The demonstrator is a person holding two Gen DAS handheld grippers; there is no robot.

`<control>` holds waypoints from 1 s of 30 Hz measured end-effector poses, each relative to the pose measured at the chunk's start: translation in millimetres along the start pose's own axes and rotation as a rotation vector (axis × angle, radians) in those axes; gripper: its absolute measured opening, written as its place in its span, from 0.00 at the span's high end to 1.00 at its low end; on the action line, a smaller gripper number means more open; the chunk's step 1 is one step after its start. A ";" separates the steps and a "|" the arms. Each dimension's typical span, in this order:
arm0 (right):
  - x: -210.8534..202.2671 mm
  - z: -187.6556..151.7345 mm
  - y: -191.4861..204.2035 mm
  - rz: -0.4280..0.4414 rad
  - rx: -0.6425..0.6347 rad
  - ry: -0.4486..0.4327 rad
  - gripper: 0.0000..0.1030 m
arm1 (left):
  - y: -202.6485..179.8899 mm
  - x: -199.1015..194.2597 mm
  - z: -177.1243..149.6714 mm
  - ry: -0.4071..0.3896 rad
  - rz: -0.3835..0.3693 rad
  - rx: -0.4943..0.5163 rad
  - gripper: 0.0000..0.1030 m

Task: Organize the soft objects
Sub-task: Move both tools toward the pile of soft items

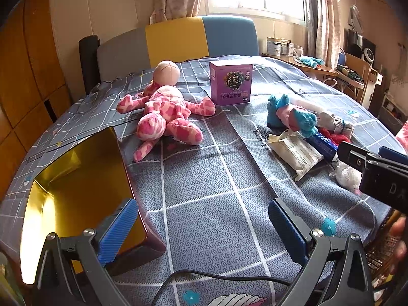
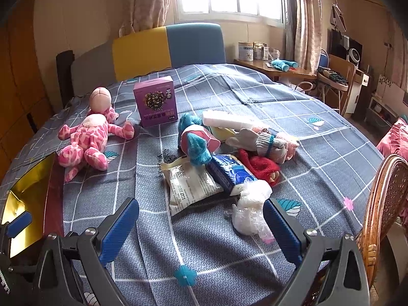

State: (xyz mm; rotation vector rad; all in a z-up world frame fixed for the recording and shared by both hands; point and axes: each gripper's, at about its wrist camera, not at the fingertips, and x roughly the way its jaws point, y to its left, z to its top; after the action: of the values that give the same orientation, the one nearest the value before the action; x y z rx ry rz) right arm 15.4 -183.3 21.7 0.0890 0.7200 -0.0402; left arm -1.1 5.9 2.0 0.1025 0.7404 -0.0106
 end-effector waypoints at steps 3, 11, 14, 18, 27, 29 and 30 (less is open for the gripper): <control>-0.5 2.2 -3.1 -0.005 0.002 -0.008 0.03 | -1.3 -0.5 1.3 -0.002 -0.005 0.005 0.00; 1.5 9.1 -14.3 -0.013 0.008 -0.016 0.03 | -3.9 3.5 3.6 0.015 -0.018 0.008 0.00; 2.8 12.9 -19.5 -0.018 0.013 -0.019 0.03 | -5.3 4.9 5.4 0.019 -0.029 0.009 0.00; 5.0 18.3 -26.4 -0.023 0.010 -0.021 0.03 | -9.0 7.0 6.8 0.025 -0.033 0.020 0.00; 6.8 28.1 -48.3 -0.057 0.033 -0.033 0.03 | -16.2 11.6 12.8 0.046 -0.072 0.024 0.00; 7.4 29.0 -52.5 -0.064 0.040 -0.033 0.03 | -18.4 12.9 12.7 0.052 -0.074 0.031 0.00; 7.7 29.5 -54.9 -0.065 0.043 -0.032 0.03 | -19.3 13.6 12.7 0.054 -0.074 0.036 0.00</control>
State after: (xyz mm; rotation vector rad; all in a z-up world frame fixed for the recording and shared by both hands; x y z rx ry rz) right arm 36.9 -240.8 35.0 0.1053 0.6904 -0.1193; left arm 16.6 -14.2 0.4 0.1097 0.7974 -0.0918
